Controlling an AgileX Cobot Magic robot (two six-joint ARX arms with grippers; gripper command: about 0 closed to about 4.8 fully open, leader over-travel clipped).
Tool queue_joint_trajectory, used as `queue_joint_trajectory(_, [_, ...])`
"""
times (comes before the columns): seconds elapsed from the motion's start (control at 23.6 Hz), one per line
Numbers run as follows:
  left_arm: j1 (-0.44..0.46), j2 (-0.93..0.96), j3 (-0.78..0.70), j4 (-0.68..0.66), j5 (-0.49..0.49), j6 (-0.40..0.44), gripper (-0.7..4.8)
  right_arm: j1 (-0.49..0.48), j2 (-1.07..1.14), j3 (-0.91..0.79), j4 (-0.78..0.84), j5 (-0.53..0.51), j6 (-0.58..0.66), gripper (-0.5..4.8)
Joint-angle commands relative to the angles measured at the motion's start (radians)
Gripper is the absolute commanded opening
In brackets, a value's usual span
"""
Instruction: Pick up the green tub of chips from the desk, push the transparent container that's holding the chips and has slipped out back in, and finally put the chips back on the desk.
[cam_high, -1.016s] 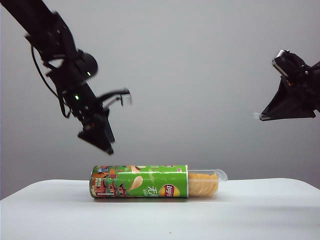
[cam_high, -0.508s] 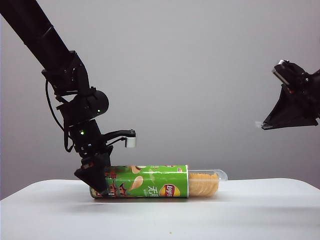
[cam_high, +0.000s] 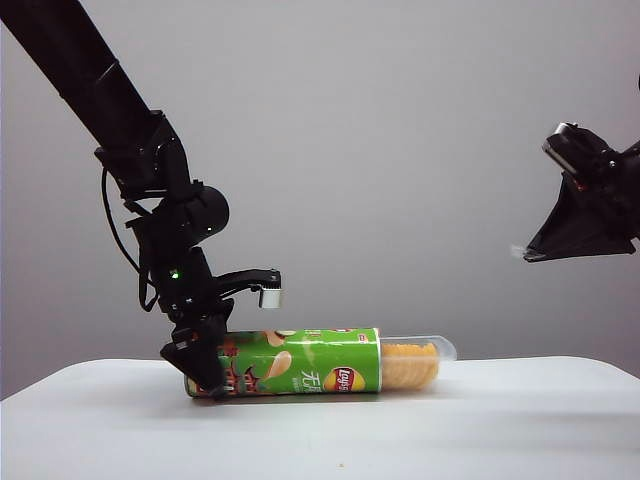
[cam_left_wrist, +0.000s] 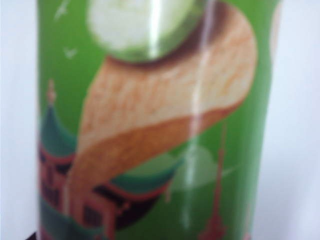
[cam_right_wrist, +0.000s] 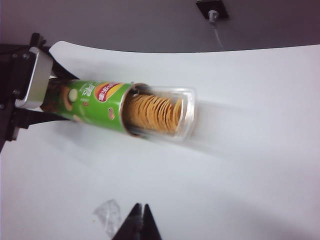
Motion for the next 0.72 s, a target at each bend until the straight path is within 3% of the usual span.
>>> queue_joint_trajectory(0.04, [-0.027,-0.056,0.002,-0.039,-0.010,-0.003,2.14,0.000,-0.003,0.003,0.021,0.008,-0.006,-0.06])
queue_joint_trajectory(0.13, [-0.044,-0.100,0.002,-0.084,-0.009,-0.011,2.24,-0.002,-0.003,0.005,0.020,0.004,0.017,-0.05])
queue_joint_trajectory(0.21, [-0.062,-0.156,0.002,-0.130,-0.006,-0.029,2.24,-0.013,-0.003,0.018,0.019,-0.095,0.063,0.15])
queue_joint_trajectory(0.25, [-0.068,-0.177,0.002,-0.148,-0.005,-0.030,2.24,-0.021,-0.003,0.027,0.019,-0.150,0.077,0.76])
queue_joint_trajectory(0.3, [-0.078,-0.211,0.002,-0.173,-0.005,-0.030,2.24,-0.033,-0.003,0.052,0.019,-0.205,0.121,1.89])
queue_joint_trajectory(0.34, [-0.079,-0.229,0.002,-0.184,-0.004,-0.030,2.24,-0.045,-0.003,0.068,0.019,-0.222,0.143,2.19])
queue_joint_trajectory(0.51, [-0.080,-0.284,0.002,-0.224,0.014,-0.053,2.24,-0.092,-0.004,0.139,0.018,-0.334,0.213,2.08])
queue_joint_trajectory(0.72, [-0.080,-0.306,0.002,-0.224,0.103,-0.053,2.24,-0.084,-0.003,0.144,-0.035,-0.347,0.169,1.98])
